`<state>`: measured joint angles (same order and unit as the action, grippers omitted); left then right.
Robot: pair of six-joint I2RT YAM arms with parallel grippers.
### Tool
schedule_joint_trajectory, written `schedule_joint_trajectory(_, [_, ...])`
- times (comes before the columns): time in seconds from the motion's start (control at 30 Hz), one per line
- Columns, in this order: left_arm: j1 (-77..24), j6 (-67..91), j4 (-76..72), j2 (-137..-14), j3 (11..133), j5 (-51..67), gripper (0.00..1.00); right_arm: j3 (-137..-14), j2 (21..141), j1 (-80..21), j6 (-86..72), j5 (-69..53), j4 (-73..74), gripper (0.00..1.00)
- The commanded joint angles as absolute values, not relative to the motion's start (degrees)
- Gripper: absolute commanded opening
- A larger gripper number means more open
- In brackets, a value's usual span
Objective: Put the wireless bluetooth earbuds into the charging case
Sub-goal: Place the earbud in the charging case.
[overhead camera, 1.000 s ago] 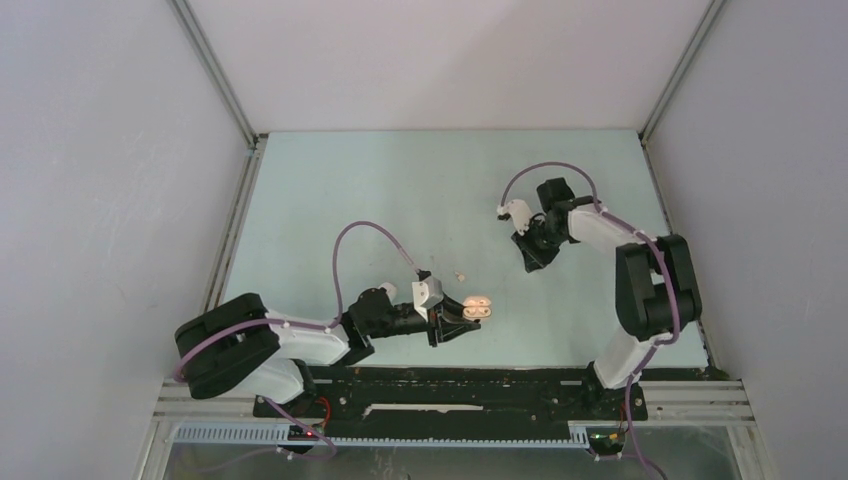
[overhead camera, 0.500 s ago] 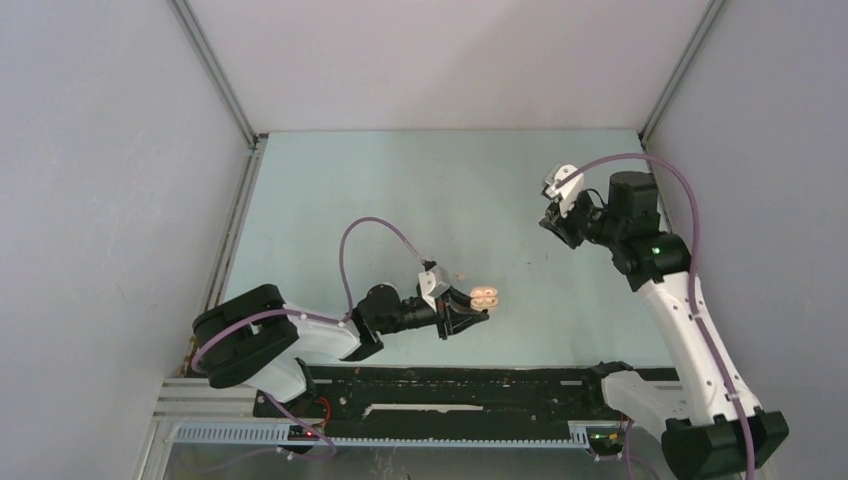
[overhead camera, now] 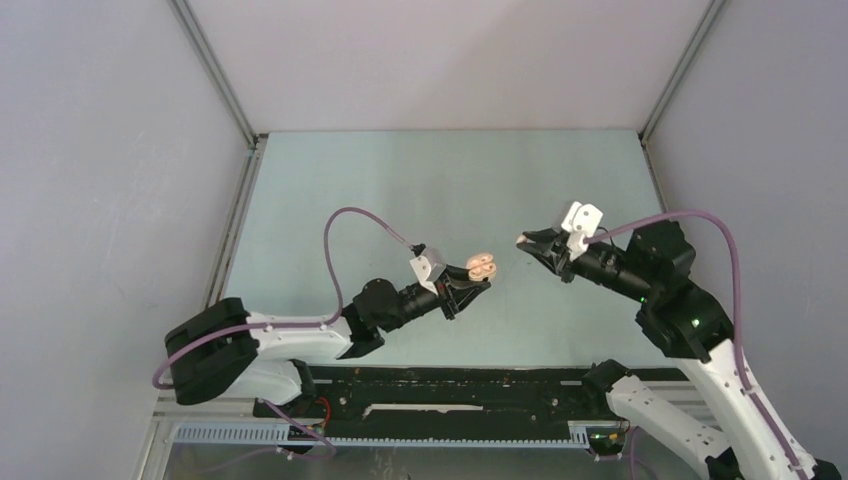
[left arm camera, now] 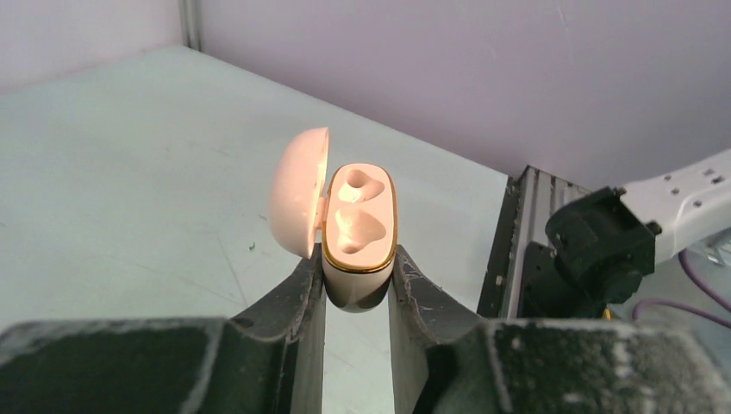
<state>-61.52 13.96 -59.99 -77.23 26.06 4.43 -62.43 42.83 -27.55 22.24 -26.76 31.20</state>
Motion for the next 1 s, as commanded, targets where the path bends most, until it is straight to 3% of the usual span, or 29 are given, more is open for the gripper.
schedule_joint_trajectory(0.0, [-65.32,3.72,-54.84,-70.97,30.71,-7.02,0.00,-60.55,39.97,-35.41,13.48,-17.56,24.71,0.00])
schedule_joint_trajectory(0.17, [-68.79,-4.34,-51.26,-68.36,33.62,-14.21,0.00,-55.45,38.40,-37.39,7.71,-12.85,17.83,0.00])
schedule_joint_trajectory(0.43, [-70.31,-4.63,-53.41,-68.08,34.08,-17.78,0.00,-50.79,35.57,-39.09,0.59,-11.74,11.16,0.00])
schedule_joint_trajectory(0.97, [-70.40,-0.46,-54.05,-70.90,36.15,-12.44,0.00,-46.05,34.97,-40.89,1.12,-13.12,3.52,0.00])
